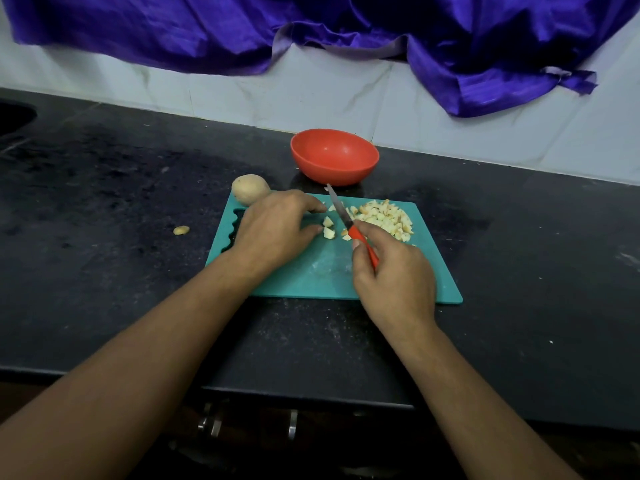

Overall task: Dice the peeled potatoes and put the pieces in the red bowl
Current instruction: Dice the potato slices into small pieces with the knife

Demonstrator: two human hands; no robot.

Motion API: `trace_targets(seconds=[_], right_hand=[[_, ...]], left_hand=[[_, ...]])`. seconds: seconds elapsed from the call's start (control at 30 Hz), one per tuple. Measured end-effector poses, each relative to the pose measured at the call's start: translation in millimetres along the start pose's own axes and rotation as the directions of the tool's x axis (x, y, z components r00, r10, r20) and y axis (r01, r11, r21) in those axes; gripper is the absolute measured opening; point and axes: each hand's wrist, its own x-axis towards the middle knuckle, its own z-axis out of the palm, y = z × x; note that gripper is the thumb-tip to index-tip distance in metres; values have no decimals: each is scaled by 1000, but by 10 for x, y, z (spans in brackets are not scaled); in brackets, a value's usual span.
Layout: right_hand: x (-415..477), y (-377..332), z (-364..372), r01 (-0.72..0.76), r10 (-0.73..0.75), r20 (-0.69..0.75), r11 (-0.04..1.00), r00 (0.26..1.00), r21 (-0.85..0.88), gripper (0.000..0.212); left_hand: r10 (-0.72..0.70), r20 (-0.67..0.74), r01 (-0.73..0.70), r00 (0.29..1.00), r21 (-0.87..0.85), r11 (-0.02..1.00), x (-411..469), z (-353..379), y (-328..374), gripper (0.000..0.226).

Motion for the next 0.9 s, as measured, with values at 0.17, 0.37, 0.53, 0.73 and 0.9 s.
trace_targets(seconds=[0.17, 0.37, 0.53, 0.73, 0.9], right_hand=[[7, 27, 15, -15, 15, -20, 1000, 1000, 23, 33], [17, 48, 17, -42, 43, -27, 998, 999, 47, 32], [3, 52, 2, -34, 35, -10, 998, 999, 57, 33], [3, 34, -16, -36, 36, 5, 996, 999, 77, 33], [-4, 11, -26, -38, 37, 16, 997, 999, 63, 34]], left_hand=[[78, 58, -79, 995, 29, 996, 22, 29, 28, 37], [105, 69, -109, 992, 66, 992, 26, 34, 48, 26], [40, -5, -39, 999, 58, 998, 14, 12, 62, 12], [-31, 0, 31, 1000, 12, 999, -13, -34, -10, 6], [-64, 7, 64, 998, 24, 998, -49, -70, -56, 11]])
